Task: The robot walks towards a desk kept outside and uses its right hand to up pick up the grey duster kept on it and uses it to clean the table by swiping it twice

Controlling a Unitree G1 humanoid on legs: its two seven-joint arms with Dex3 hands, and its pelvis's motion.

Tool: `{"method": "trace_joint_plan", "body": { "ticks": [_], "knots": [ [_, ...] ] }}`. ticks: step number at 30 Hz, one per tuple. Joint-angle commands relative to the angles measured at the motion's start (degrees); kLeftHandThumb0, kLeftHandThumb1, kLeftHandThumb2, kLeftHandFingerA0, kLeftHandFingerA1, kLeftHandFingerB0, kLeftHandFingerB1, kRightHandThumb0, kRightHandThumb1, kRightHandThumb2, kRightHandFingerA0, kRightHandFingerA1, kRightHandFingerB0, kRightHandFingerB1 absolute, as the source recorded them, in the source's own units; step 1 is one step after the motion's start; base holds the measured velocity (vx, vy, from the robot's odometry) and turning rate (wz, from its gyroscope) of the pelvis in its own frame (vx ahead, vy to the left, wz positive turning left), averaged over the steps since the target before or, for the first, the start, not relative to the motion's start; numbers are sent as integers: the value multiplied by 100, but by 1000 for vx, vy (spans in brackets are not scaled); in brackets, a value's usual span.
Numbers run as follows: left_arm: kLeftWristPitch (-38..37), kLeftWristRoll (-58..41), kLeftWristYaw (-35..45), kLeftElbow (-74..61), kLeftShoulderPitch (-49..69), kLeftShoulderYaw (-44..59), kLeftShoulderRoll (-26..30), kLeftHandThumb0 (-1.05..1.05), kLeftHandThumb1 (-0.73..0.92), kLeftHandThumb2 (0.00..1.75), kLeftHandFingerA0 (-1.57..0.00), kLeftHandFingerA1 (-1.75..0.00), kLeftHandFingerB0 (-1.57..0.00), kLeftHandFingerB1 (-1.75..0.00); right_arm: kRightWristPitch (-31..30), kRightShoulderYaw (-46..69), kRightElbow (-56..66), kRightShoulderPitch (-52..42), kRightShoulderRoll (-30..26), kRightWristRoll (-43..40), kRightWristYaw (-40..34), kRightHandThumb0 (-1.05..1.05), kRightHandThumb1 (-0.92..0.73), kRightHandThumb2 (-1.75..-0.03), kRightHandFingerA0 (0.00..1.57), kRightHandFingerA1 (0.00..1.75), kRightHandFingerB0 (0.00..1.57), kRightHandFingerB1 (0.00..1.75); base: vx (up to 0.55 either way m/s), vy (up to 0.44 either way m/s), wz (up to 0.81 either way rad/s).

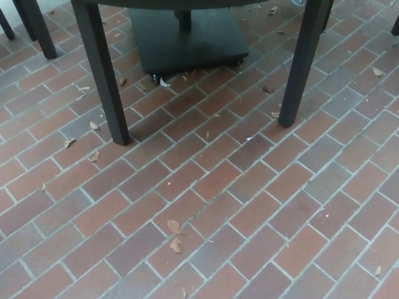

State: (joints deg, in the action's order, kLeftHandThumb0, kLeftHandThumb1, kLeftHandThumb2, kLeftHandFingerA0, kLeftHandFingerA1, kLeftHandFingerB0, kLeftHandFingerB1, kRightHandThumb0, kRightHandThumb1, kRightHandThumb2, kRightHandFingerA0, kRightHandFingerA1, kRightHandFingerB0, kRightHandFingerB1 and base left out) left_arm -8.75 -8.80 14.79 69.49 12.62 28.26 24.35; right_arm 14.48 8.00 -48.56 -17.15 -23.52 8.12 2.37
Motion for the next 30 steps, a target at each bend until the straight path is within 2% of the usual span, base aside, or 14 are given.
{"method": "trace_joint_plan", "body": {
  "ticks": [1,11,12,14,15,19,20,21,22,24,25,28,29,30],
  "knots": [
    [-651,-277,398,150,-55,169,151,-43,42,53,-40,-38,-38,-33,756,114,-136,45,-146,-211,146,-68,-41,-80,0,12,0,13,0,0,0],
    [-670,-464,516,280,-205,402,174,-42,43,54,-40,-38,-37,-33,882,144,-177,202,-315,-191,217,-74,-44,-82,0,10,0,11,0,0,0],
    [-669,-464,533,293,-222,406,205,-50,35,67,-35,-45,-32,-42,876,135,-148,209,-346,-169,216,-73,-43,-83,0,11,0,13,0,0,0],
    [-594,-522,598,314,-284,465,295,-49,34,66,-36,-44,-33,-41,714,127,-52,229,-449,-121,181,-68,-42,-83,0,16,0,18,0,0,0],
    [-569,-549,617,313,-300,491,325,-44,39,53,-41,-38,-39,-33,667,124,-44,236,-490,-116,171,-69,-42,-82,0,14,0,16,0,0,0],
    [-591,-546,634,347,-303,494,361,-46,39,53,-41,-38,-38,-34,757,35,-121,262,-560,-22,109,-70,-43,-83,0,15,0,15,47,4,18],
    [-596,-556,653,371,-313,495,349,-47,34,64,-35,-43,-34,-41,738,39,-32,215,-546,-40,97,-68,-42,-82,0,16,0,16,-172,-5,6],
    [-598,-561,658,378,-316,494,345,-47,34,64,-35,-43,-34,-41,731,40,-5,201,-541,-51,94,-68,-42,-82,0,16,0,16,0,0,0],
    [-584,-574,660,388,-334,492,340,-46,34,64,-36,-44,-34,-41,694,50,-8,201,-531,-78,79,-62,-47,-67,0,13,0,17,0,0,0],
    [-632,-592,694,356,-371,487,323,-51,34,67,-37,-45,-33,-41,743,39,-202,284,-531,-61,12,-60,-48,-63,0,15,0,20,0,0,0],
    [-639,-604,705,335,-409,480,318,-47,34,65,-38,-45,-34,-41,776,27,-286,328,-529,-46,-26,-66,-41,-82,0,17,0,19,64,58,-8],
    [-613,-620,702,326,-447,470,322,-47,34,65,-38,-45,-34,-41,810,7,-335,361,-530,-46,-53,-66,-41,-82,0,17,0,19,5,97,-8],
    [-663,-608,697,295,-482,451,314,-50,36,68,-41,-47,-35,-42,793,16,-317,390,-485,-85,-43,-62,-56,-59,0,15,0,20,83,187,-8],
    [-702,-598,693,272,-509,437,307,-50,36,68,-41,-47,-35,-42,781,22,-305,412,-452,-115,-37,-62,-56,-59,0,15,0,20,134,247,34]
  ]
}}
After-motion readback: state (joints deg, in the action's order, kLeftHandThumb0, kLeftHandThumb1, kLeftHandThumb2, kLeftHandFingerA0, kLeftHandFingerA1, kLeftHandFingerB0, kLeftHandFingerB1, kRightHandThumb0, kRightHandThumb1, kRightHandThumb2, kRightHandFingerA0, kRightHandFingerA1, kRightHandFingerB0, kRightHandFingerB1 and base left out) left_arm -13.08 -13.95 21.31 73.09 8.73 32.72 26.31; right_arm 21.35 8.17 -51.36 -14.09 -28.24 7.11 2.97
